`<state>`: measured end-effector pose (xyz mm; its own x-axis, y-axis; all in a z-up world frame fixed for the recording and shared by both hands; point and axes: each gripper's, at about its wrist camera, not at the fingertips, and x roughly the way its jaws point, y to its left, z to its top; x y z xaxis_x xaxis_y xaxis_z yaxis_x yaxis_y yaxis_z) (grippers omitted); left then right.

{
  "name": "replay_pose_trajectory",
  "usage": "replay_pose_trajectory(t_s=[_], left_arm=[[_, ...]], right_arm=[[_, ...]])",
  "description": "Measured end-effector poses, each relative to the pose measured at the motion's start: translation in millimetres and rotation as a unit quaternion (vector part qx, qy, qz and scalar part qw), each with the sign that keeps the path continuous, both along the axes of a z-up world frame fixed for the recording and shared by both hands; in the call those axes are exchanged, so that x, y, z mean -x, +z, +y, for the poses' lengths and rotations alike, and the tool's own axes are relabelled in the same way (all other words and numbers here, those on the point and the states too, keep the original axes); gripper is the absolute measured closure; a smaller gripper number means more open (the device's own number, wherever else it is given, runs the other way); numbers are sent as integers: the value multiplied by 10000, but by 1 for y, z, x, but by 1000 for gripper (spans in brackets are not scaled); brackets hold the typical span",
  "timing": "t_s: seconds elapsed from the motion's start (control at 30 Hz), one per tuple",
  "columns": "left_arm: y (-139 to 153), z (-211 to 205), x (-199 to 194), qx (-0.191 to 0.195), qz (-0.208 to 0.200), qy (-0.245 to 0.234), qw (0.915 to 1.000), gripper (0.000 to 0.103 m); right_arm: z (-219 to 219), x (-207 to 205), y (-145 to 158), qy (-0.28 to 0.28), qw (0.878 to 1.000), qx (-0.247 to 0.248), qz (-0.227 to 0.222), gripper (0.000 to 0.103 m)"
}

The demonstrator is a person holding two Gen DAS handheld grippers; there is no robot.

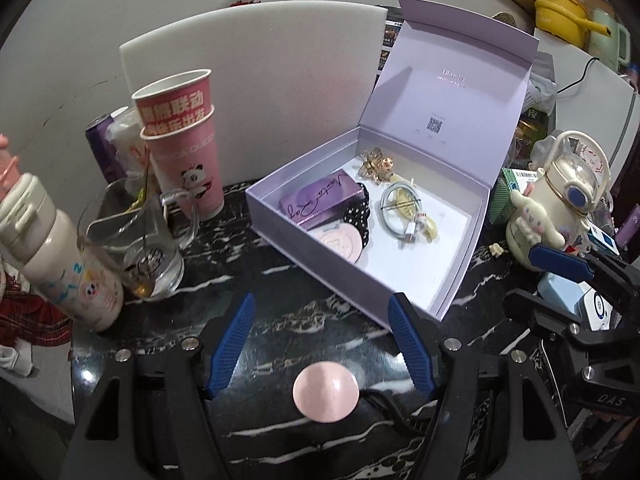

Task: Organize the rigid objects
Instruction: 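Withdraw both tools from the box toward the second compact and black headband, then grasp the second pink compact with left tool while right tool grasps black headband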

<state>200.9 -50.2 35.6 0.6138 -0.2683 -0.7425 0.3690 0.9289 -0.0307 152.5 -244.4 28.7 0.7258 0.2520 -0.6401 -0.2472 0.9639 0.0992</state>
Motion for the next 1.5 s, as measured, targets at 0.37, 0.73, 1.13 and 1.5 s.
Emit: replay_pose_trajectory(t_s=[0.37, 0.73, 1.13, 1.5], left_arm=[[-24, 11, 20, -57, 168, 10, 9998, 34], [-41, 11, 31, 8, 206, -154, 9997, 34], [-62, 20, 25, 199, 438, -64, 9988, 34], [-72, 13, 18, 127, 606, -241, 9978, 34]], right_arm=[[12, 25, -24, 204, 9995, -147, 176, 39], [27, 38, -47, 610, 9971, -211, 409, 39], [41, 36, -73, 1195, 9898, -326, 701, 39], [47, 28, -85, 1205, 9884, -188, 904, 64]])
